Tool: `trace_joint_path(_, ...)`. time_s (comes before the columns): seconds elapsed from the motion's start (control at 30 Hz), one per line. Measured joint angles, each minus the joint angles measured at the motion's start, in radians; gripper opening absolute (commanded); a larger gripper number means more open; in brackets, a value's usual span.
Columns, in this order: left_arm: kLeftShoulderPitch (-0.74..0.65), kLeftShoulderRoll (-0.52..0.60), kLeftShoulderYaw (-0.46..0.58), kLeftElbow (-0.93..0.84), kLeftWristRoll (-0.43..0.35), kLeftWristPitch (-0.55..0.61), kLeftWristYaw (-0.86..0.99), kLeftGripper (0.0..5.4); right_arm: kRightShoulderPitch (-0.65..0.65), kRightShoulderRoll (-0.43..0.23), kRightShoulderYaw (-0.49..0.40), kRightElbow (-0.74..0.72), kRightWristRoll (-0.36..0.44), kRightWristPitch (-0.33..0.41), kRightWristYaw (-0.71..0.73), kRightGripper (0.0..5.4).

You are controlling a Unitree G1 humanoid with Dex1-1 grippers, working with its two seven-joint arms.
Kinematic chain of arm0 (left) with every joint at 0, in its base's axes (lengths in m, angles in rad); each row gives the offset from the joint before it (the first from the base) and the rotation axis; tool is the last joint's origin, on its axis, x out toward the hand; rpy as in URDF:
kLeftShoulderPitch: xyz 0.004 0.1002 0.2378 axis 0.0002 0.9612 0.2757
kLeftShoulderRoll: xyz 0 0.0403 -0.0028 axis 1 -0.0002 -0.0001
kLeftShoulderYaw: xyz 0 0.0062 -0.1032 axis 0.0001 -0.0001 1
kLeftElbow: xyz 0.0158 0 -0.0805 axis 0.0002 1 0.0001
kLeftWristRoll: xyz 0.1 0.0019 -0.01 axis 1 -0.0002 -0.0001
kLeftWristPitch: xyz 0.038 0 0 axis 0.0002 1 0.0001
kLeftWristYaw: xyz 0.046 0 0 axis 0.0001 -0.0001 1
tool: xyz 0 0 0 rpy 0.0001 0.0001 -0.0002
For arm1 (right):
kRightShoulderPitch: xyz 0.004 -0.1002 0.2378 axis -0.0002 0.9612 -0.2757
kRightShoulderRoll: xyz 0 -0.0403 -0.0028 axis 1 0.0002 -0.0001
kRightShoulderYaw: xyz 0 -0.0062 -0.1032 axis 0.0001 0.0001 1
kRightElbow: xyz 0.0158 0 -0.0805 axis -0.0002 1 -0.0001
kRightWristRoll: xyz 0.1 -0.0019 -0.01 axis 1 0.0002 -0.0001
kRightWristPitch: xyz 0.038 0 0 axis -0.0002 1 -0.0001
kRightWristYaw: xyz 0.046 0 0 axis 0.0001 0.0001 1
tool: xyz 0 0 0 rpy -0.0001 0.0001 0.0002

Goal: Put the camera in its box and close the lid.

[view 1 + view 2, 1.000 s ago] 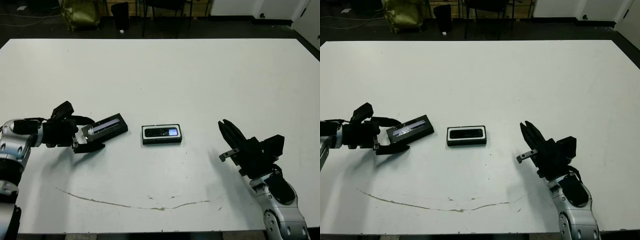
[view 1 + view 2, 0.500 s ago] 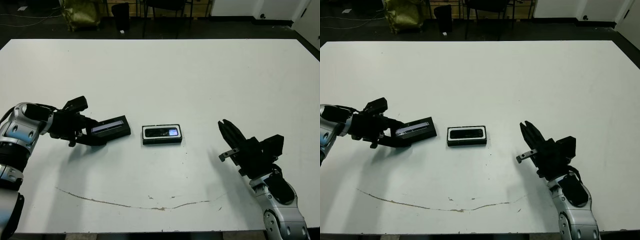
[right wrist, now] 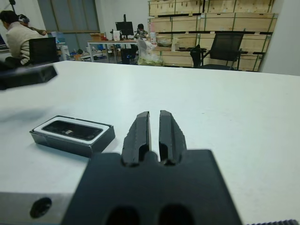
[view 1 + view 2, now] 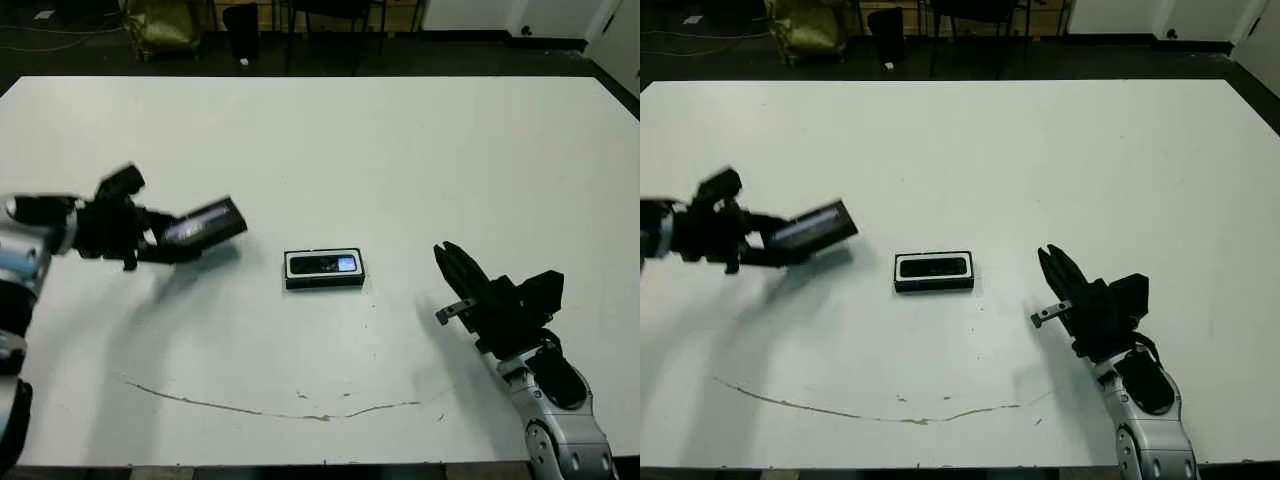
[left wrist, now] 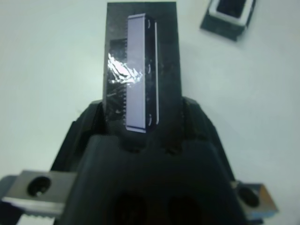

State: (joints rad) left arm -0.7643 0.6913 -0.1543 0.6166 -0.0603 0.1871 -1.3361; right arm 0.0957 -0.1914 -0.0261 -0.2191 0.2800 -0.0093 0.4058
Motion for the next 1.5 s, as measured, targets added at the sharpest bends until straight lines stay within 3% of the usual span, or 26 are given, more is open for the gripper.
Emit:
trace_joint_path(0.23, -0.122, -0.001, -0.065, -0.172, 0.001, 0.167, -0.067, 2.46, -0.001, 0.001, 0.009, -0.001, -0.011, 0.001, -0.010, 0.00)
trace_joint_path(0.47, -0.180, -0.084, -0.191, -0.197, 0.024, 0.243, -0.119, 2.46, -0.001, 0.007, 0.023, -0.009, -0.032, 0.008, -0.034, 0.00)
trace_joint_path(0.93, -0.199, -0.272, -0.286, -0.094, 0.058, 0.202, -0.113, 2.46, 0.004, 0.024, 0.024, -0.029, -0.030, 0.028, -0.056, 0.00)
trace_joint_path(1.23, -0.198, -0.316, -0.297, -0.033, 0.094, 0.139, -0.058, 2.46, 0.004, 0.030, 0.019, -0.037, -0.018, 0.046, -0.070, 0.00)
trace_joint_path(1.5, -0.206, -0.358, -0.309, 0.006, 0.119, 0.169, -0.046, 2.46, 0.004, 0.033, 0.020, -0.044, -0.014, 0.057, -0.074, 0.00)
